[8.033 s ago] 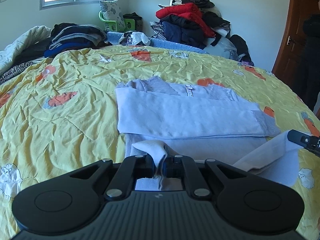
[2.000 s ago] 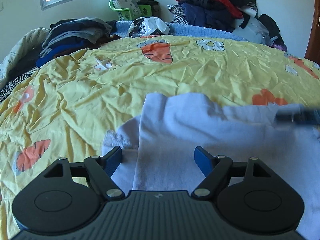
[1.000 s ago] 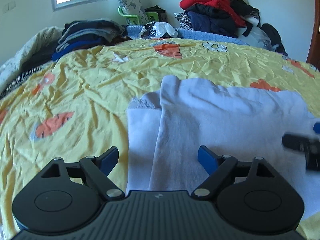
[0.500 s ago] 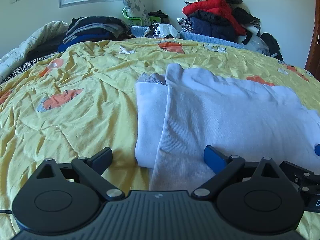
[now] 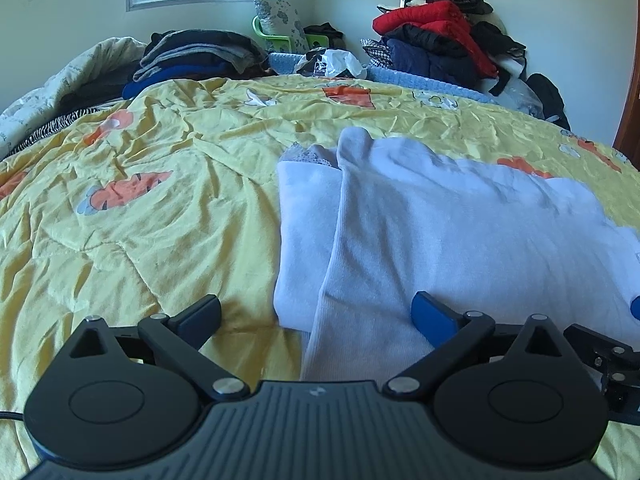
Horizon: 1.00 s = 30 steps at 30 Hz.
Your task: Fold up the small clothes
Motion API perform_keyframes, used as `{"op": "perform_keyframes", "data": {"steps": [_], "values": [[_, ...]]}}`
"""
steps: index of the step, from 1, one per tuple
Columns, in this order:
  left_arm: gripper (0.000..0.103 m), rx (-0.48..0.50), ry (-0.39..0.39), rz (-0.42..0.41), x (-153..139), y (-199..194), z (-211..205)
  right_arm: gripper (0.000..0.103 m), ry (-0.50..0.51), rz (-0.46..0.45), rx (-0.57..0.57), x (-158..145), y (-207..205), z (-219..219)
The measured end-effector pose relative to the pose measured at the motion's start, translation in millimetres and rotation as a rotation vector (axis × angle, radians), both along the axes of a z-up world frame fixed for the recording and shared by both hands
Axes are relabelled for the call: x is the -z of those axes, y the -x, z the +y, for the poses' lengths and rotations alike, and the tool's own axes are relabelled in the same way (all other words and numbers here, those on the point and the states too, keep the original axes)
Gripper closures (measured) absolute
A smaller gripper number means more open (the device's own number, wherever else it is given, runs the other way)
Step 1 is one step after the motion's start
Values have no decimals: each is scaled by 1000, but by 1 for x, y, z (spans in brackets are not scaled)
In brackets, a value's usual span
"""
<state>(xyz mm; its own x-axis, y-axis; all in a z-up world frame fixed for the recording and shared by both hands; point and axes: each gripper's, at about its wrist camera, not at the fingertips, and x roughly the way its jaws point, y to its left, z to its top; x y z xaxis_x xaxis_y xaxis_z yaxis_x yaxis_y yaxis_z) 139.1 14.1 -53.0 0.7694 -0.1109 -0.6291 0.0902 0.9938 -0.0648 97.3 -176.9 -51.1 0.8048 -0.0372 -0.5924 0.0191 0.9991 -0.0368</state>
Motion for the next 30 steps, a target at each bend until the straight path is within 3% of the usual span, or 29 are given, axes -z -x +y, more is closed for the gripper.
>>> {"op": "perform_keyframes", "data": {"steps": [4, 8, 14, 20, 30], "values": [[0, 0, 4, 0, 0, 0, 1, 1, -7, -44, 58, -5, 15, 5], [0, -1, 3, -1, 0, 1, 1, 1, -38, -87, 29, -11, 30, 16], [0, -3, 13, -3, -1, 3, 2, 1, 10, -25, -12, -2, 25, 35], [0, -4, 14, -3, -1, 3, 3, 0, -4, -14, -8, -1, 24, 33], [0, -5, 16, -4, -1, 3, 3, 1, 55, -14, -23, 0, 28, 45]]}}
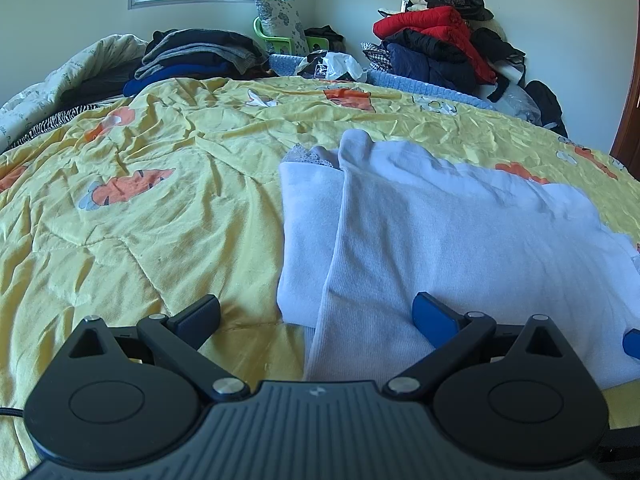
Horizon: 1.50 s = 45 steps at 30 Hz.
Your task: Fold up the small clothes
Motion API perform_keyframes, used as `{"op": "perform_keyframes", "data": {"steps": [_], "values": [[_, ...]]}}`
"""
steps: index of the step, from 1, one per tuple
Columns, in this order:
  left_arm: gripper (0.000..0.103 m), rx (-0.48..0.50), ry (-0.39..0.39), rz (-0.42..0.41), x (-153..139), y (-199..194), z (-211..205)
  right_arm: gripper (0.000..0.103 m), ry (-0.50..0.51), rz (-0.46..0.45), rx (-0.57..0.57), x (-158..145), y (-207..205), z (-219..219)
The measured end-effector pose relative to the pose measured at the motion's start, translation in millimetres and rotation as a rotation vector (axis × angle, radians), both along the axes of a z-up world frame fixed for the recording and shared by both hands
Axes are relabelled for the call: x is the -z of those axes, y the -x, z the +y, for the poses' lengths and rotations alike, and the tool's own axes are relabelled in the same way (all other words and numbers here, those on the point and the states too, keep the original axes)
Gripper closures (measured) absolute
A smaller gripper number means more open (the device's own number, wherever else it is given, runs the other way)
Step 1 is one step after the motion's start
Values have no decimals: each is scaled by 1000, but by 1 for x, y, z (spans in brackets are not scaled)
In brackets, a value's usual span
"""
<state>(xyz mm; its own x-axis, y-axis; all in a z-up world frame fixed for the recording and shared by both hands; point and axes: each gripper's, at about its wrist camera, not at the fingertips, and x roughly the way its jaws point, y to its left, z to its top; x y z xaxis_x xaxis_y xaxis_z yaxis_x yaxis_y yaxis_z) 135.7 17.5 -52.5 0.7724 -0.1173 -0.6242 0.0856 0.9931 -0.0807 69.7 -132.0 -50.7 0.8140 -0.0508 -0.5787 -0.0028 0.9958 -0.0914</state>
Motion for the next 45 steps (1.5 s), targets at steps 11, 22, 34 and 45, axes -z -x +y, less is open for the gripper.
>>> {"op": "perform_keyframes", "data": {"steps": [11, 22, 34, 45], "values": [[0, -65, 110, 21, -14, -18, 39, 1, 75, -3, -71, 0, 10, 26], [0, 126, 121, 172, -15, -101, 38, 4, 297, -69, -154, 2, 7, 91], [0, 307, 160, 191, -13, -150, 10, 15, 381, -109, -197, 3, -16, 140], [0, 345, 544, 289, -9, -192, 34, 42, 441, -123, -238, 6, -20, 158]]}}
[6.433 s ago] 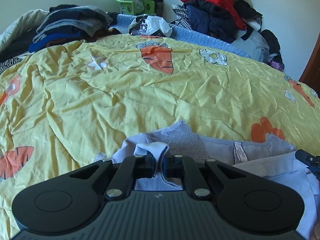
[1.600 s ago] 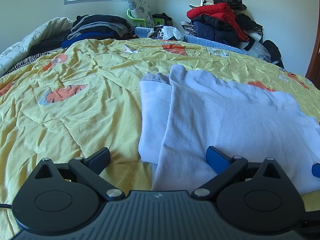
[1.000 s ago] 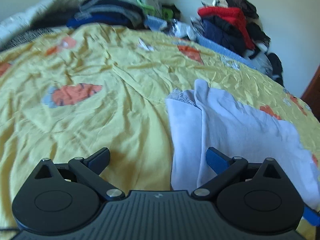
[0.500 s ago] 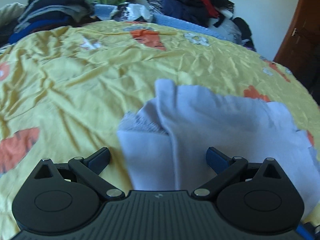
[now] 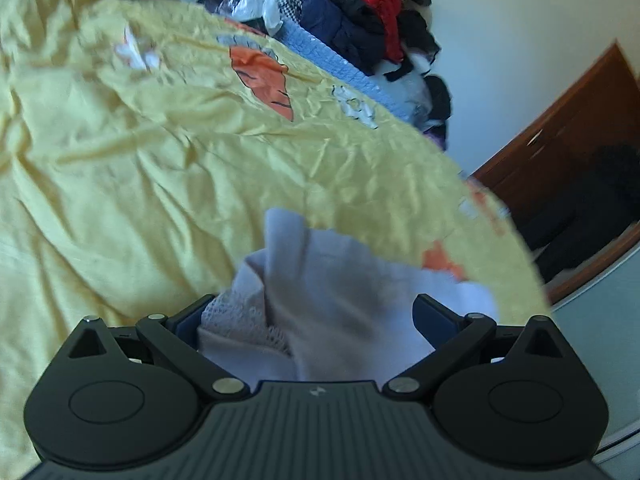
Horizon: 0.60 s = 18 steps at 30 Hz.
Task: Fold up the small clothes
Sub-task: 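Close both grippers on one side edge of the folded lavender sweater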
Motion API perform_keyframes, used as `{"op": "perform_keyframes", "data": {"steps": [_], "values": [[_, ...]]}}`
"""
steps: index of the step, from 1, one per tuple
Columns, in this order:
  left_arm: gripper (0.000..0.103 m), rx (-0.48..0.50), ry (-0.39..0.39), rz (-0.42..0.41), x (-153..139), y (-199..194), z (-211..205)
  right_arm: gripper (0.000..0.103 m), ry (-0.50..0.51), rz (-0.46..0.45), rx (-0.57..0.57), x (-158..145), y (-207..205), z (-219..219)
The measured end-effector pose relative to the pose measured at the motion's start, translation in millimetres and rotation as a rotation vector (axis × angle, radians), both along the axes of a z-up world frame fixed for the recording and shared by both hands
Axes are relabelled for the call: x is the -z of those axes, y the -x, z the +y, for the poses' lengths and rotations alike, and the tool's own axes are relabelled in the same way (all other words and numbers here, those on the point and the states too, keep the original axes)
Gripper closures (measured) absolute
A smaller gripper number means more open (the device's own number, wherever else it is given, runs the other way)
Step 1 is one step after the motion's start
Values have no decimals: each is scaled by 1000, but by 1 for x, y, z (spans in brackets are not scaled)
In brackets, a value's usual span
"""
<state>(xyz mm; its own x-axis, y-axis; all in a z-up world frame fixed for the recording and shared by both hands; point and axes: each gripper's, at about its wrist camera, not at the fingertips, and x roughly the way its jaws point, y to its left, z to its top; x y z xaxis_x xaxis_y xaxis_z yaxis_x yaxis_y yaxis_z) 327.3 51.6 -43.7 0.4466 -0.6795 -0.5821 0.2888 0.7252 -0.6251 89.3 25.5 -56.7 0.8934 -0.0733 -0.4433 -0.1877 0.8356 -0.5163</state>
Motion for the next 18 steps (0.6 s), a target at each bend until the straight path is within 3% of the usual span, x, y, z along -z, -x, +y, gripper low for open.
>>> {"op": "perform_keyframes", "data": {"steps": [2, 4, 8, 11, 13, 15, 18], "values": [[0, 0, 56, 23, 3, -4, 3, 48, -16, 7, -6, -1, 0, -2], [1, -7, 64, 19, 5, -6, 3, 50, -43, 15, -2, -3, -1, -5], [6, -18, 9, -12, 3, -4, -3, 56, -56, 17, -8, -4, -2, -7], [26, -11, -136, -63, -5, 1, -15, 61, -25, 5, -30, -3, 1, -1], [47, -6, -252, -104, -8, 3, -24, 68, -4, 2, -47, -2, 4, 3], [57, -10, -315, -125, -9, 5, -27, 77, 8, 5, -55, 0, 9, 9], [81, -32, -385, -147, -10, 7, -29, 90, 17, 8, -67, 0, 12, 12]]}}
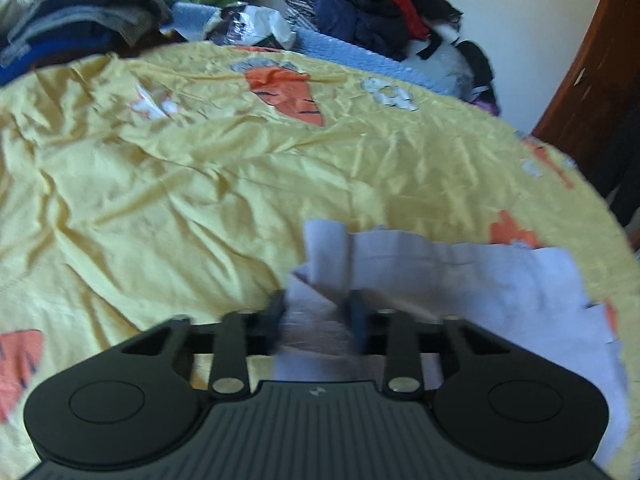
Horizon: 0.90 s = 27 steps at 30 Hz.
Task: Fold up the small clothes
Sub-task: 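Close both grippers on one side edge of the folded lavender sweater, then lift the held edge with both grippers and fold it over the sweater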
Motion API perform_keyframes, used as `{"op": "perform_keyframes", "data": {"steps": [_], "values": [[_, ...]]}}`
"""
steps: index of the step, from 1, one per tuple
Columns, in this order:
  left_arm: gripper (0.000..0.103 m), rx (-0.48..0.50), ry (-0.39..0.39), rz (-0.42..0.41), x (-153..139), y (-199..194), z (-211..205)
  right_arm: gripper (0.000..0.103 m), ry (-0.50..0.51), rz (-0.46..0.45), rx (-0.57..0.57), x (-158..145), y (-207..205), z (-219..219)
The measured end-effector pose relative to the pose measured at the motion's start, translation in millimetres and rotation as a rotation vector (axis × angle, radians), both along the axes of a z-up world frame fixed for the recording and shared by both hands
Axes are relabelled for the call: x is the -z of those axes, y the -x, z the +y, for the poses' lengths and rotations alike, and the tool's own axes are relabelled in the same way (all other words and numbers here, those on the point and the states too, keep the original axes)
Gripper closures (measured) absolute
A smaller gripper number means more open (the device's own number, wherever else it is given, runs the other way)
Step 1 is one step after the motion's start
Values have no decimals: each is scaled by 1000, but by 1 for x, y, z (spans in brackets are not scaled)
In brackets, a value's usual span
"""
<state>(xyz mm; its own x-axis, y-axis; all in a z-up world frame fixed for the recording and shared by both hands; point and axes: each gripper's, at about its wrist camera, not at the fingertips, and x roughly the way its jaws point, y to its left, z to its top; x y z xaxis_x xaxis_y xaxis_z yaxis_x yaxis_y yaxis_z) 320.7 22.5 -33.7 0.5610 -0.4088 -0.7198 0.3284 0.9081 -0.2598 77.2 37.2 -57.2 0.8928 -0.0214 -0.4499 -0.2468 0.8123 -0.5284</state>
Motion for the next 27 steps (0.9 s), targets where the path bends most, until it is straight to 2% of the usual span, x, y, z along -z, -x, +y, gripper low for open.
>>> {"op": "perform_keyframes", "data": {"steps": [1, 4, 10, 15, 21, 27], "values": [[88, -3, 4, -3, 0, 1, 1, 91, -3, 1, -3, -1, 0, 0], [94, -19, -9, -26, -3, 6, -1, 93, -28, 7, -9, -3, -1, -3], [95, -24, -79, -96, -14, 20, -13, 95, -100, -9, -9, -10, 5, -13], [95, -44, -86, -93, -24, 22, -15, 95, -162, -27, -1, -19, 9, -24], [95, -76, -100, -81, -31, 25, -18, 95, -304, -26, 26, -33, 11, -48], [96, -76, -119, -125, -52, 35, -31, 95, -412, -57, 66, -47, 23, -76]]}}
